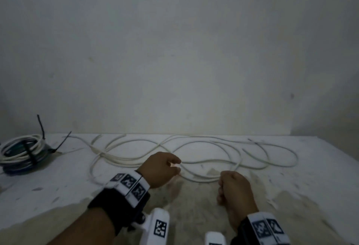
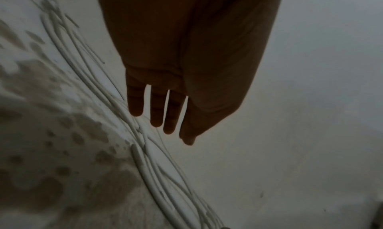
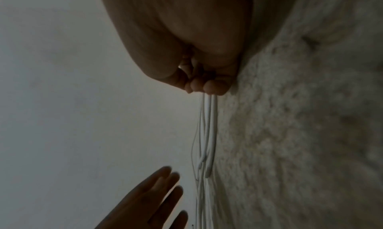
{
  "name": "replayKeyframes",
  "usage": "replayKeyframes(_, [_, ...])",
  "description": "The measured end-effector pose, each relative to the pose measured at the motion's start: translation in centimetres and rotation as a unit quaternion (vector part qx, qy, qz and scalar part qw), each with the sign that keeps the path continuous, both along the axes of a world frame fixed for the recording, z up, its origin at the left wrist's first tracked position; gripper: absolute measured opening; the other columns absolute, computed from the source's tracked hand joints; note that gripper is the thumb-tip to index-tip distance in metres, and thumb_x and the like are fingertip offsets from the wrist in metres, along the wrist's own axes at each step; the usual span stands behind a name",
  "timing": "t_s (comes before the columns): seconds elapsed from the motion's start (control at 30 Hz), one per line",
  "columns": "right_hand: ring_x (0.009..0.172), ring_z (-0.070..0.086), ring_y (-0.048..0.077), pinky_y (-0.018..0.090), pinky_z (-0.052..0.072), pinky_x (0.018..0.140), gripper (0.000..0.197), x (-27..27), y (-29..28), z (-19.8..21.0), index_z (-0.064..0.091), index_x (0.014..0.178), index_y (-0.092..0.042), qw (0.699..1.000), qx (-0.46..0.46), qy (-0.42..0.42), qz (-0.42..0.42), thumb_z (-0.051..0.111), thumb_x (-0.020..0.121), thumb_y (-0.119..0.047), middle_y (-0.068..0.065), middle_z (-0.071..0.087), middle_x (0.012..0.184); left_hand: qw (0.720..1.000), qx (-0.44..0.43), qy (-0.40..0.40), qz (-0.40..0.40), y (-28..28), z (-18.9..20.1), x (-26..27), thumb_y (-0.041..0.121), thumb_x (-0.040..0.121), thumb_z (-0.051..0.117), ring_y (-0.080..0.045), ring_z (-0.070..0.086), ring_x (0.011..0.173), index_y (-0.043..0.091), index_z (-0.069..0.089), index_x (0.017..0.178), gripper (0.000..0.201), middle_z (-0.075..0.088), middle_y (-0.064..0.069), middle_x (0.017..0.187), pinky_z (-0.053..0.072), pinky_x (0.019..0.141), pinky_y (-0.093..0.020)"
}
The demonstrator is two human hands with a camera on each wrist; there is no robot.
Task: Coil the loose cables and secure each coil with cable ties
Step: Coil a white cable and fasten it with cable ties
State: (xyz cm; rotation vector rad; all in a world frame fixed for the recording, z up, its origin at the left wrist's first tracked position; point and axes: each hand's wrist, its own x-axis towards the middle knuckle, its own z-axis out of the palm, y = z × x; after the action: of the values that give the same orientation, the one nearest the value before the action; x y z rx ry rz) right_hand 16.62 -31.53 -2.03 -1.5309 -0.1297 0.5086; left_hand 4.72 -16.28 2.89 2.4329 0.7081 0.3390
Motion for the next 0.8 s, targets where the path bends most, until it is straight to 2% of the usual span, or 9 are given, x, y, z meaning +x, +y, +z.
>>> replayKeyframes(0.13, [0.044, 0.036, 0.020, 0.029, 0.035, 0.047, 0.025, 0.4, 0.2, -0.7, 0.053, 0.073, -0.007, 1.000, -0.004, 0.005, -0.003, 0.041, 0.094, -0.012, 0.010, 0.044, 0.054, 0.993, 0.077, 0.087, -0.037, 0.0, -0.3, 3.4, 0.009, 0.095, 0.047, -0.015, 0.039, 0.134, 0.020, 0.051, 0.134, 0.041, 0.041, -0.003, 0.147, 0.026, 0.102, -0.016])
replayKeyframes(0.23, [0.040, 0.039, 0.020, 0.030, 0.037, 0.048, 0.022, 0.4, 0.5, -1.0, 0.058, 0.080, -0.007, 1.000, 0.000, 0.001, -0.001, 0.043, 0.094, -0.015, 0.009, 0.047, 0.056, 0.968, 0.138, 0.198, -0.071, 0.0, -0.7, 5.0, 0.005, 0.094, 0.044, -0.016, 0.027, 0.141, 0.022, 0.035, 0.145, 0.054, 0.025, -0.001, 0.156, 0.018, 0.110, -0.021])
replayKeyframes(0.33, [0.035, 0.042, 0.019, 0.031, 0.041, 0.052, 0.022, 0.5, 0.8, -1.4, 0.061, 0.083, -0.010, 1.000, 0.002, -0.010, -0.012, 0.045, 0.093, -0.020, 0.008, 0.051, 0.056, 0.948, 0.179, 0.253, -0.075, 0.0, -1.2, 5.8, 0.011, 0.095, 0.047, -0.019, 0.038, 0.134, 0.025, 0.046, 0.138, 0.046, 0.039, -0.003, 0.148, 0.029, 0.109, -0.028])
replayKeyframes(0.43, [0.035, 0.045, 0.018, 0.033, 0.043, 0.054, 0.019, 0.6, 1.0, -1.7, 0.062, 0.090, -0.016, 0.999, -0.013, -0.024, -0.016, 0.044, 0.092, -0.024, 0.007, 0.057, 0.059, 0.938, 0.226, 0.254, -0.067, 0.4, -1.3, 5.9, 0.019, 0.093, 0.053, -0.019, 0.048, 0.125, 0.030, 0.062, 0.120, 0.031, 0.052, 0.002, 0.135, 0.037, 0.106, -0.036])
replayKeyframes(0.53, [0.040, 0.046, 0.019, 0.030, 0.043, 0.051, 0.018, 0.5, 0.7, -1.5, 0.057, 0.107, -0.024, 0.999, -0.009, -0.039, -0.003, 0.049, 0.091, -0.022, 0.007, 0.059, 0.064, 0.936, 0.268, 0.221, -0.064, 0.2, -0.4, 5.4, 0.024, 0.092, 0.056, -0.018, 0.049, 0.121, 0.032, 0.066, 0.113, 0.025, 0.057, 0.005, 0.127, 0.036, 0.103, -0.035])
replayKeyframes(0.63, [0.050, 0.050, 0.017, 0.027, 0.041, 0.048, 0.042, 0.0, 0.1, -0.9, 0.042, 0.118, -0.044, 0.992, 0.014, -0.100, 0.074, 0.054, 0.089, -0.016, 0.002, 0.055, 0.060, 0.951, 0.271, 0.088, -0.120, -0.6, 1.3, 4.4, 0.022, 0.093, 0.055, -0.019, 0.052, 0.115, 0.024, 0.068, 0.112, 0.024, 0.063, 0.001, 0.119, 0.039, 0.098, -0.032])
replayKeyframes(0.67, [0.057, 0.054, 0.017, 0.027, 0.041, 0.051, 0.036, -0.2, 0.0, -0.6, 0.048, 0.114, -0.040, 0.985, 0.011, -0.149, 0.086, 0.056, 0.089, -0.016, 0.000, 0.058, 0.064, 0.957, 0.252, 0.025, -0.145, -1.2, 1.9, 3.8, 0.021, 0.091, 0.053, -0.021, 0.056, 0.107, 0.018, 0.069, 0.108, 0.024, 0.065, -0.003, 0.112, 0.042, 0.093, -0.031])
replayKeyframes(0.73, [0.068, 0.059, 0.018, 0.016, 0.041, 0.056, 0.013, -0.5, -0.3, 0.3, 0.061, 0.095, -0.030, 0.961, 0.001, -0.273, 0.045, 0.058, 0.090, -0.018, -0.003, 0.063, 0.072, 0.958, 0.223, -0.065, -0.166, -2.1, 2.9, 2.6, 0.022, 0.082, 0.046, -0.021, 0.057, 0.088, 0.012, 0.067, 0.095, 0.026, 0.064, -0.004, 0.093, 0.046, 0.081, -0.032])
replayKeyframes(0.8, [0.064, 0.058, 0.009, 0.010, 0.041, 0.055, 0.016, -0.6, -0.9, 1.4, 0.061, 0.083, -0.027, 0.932, 0.026, -0.360, -0.031, 0.056, 0.092, -0.016, -0.004, 0.063, 0.069, 0.957, 0.235, -0.094, -0.144, -2.5, 3.4, 1.5, 0.024, 0.078, 0.044, -0.018, 0.054, 0.076, 0.015, 0.060, 0.089, 0.021, 0.059, 0.001, 0.082, 0.046, 0.071, -0.031])
